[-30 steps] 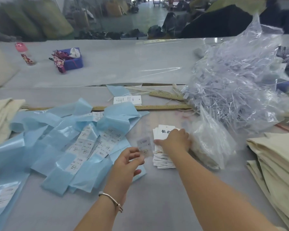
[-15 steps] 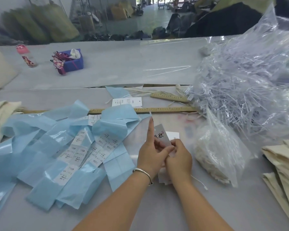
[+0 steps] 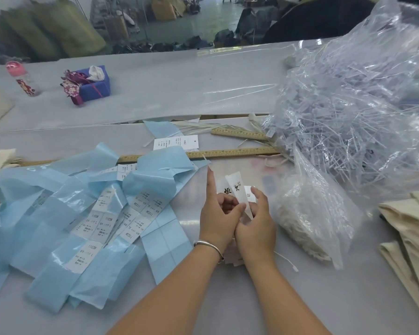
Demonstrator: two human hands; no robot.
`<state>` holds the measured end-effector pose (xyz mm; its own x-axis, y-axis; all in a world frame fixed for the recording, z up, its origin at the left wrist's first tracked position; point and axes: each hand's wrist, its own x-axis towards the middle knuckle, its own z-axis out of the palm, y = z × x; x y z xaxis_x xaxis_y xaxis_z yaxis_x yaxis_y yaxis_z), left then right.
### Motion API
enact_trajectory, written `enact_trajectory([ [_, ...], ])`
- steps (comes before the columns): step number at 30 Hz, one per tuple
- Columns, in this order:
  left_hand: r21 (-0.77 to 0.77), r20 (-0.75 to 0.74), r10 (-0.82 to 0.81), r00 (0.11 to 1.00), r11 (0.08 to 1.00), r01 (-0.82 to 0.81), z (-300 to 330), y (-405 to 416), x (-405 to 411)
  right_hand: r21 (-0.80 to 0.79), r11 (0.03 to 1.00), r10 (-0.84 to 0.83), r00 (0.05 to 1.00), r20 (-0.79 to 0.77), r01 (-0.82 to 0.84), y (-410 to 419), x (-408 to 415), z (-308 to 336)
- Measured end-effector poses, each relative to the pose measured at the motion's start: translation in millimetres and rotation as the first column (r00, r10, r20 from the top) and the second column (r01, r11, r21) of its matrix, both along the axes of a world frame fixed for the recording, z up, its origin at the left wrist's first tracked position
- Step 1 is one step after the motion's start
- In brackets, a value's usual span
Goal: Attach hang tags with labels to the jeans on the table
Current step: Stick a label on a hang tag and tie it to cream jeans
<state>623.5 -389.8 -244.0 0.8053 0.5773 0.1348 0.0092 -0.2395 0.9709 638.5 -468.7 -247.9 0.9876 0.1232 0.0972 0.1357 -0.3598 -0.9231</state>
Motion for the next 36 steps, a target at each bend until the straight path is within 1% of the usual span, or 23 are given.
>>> enact_trajectory([
  [2,-0.010,-0.010,0.029,1.000,1.000,-0.030,2.3,-1.6,-2.5,0.001,1.000,0.009,0.996,0.089,-0.009,0.1,-0.3,1.1],
  [3,-0.018,-0.006,0.061,0.998,0.998,-0.061,5.1,-1.8,-3.5,-0.027,1.000,0.010,0.991,0.134,-0.006,0.3,-0.2,1.8],
  [6,-0.057,0.019,0.192,0.981,0.980,-0.191,23.8,5.0,-4.8,-0.227,0.974,0.044,0.983,0.179,-0.002,0.8,-1.9,10.0],
  [8,-0.086,0.048,0.235,0.971,0.969,-0.231,43.7,13.9,-7.6,-0.309,0.951,0.065,0.961,0.270,0.023,-0.2,-5.3,23.3],
  [10,-0.111,0.079,0.237,0.968,0.967,-0.227,66.4,19.3,-17.2,-0.274,0.961,0.078,0.918,0.388,0.034,-1.1,-8.0,46.2],
  [13,-0.109,0.139,0.193,0.971,0.978,-0.179,98.1,18.5,-43.9,-0.183,0.983,0.116,0.847,0.518,-0.023,-1.4,-18.4,90.1],
  [15,-0.111,0.192,0.162,0.968,0.983,-0.143,117.7,16.2,-68.0,-0.189,0.982,0.136,0.790,0.598,-0.025,-2.7,-35.4,116.3],
  [17,-0.095,0.239,0.126,0.963,0.990,-0.106,137.3,14.4,-95.3,-0.194,0.980,0.162,0.756,0.634,-0.046,-6.8,-57.8,136.3],
  [18,-0.085,0.254,0.098,0.962,0.993,-0.078,146.9,13.2,-111.3,-0.187,0.979,0.180,0.770,0.612,-0.081,-10.2,-69.9,144.3],
  [19,-0.077,0.263,0.070,0.962,0.996,-0.052,156.4,12.4,-129.7,-0.157,0.978,0.204,0.809,0.552,-0.139,-14.3,-82.3,150.6],
  [20,-0.068,0.268,0.057,0.962,0.997,-0.040,165.7,12.4,-149.4,-0.097,0.971,0.238,0.857,0.457,-0.218,-19.9,-94.5,155.9],
  [21,-0.060,0.273,0.061,0.960,0.997,-0.046,174.0,13.5,-170.7,-0.012,0.957,0.275,0.895,0.351,-0.289,-26.8,-107.9,160.7],
  [23,-0.065,0.280,0.102,0.954,0.994,-0.088,183.9,16.7,-214.7,0.191,0.913,0.329,0.927,0.178,-0.361,-42.2,-138.7,166.0],
  [25,-0.123,0.263,0.161,0.951,0.984,-0.132,187.8,18.5,-258.6,0.354,0.875,0.333,0.942,0.051,-0.329,-56.5,-174.6,167.8],
  [27,-0.229,0.210,0.182,0.961,0.964,-0.133,191.3,18.7,-297.8,0.425,0.858,0.355,0.931,-0.084,-0.288,-65.5,-213.3,169.6],
  [28,-0.284,0.178,0.168,0.970,0.952,-0.113,193.4,17.8,-315.4,0.454,0.845,0.380,0.915,-0.140,-0.282,-68.4,-231.9,169.2],
  [29,-0.318,0.144,0.138,0.980,0.944,-0.086,195.5,16.2,-331.8,0.479,0.832,0.404,0.897,-0.177,-0.280,-70.4,-250.2,168.6],
  [31,-0.329,0.069,0.039,0.997,0.944,-0.014,196.9,11.0,-360.4,0.504,0.816,0.427,0.883,-0.197,-0.282,-71.5,-286.7,168.0],
  [34,-0.311,0.001,-0.079,0.997,0.947,0.075,195.3,0.1,-393.5,0.462,0.836,0.406,0.900,-0.159,-0.296,-65.9,-335.3,170.2],
  [36,-0.315,-0.009,-0.106,0.994,0.944,0.098,196.0,-4.1,-409.9,0.430,0.849,0.397,0.908,-0.135,-0.307,-61.9,-360.9,172.1],
])
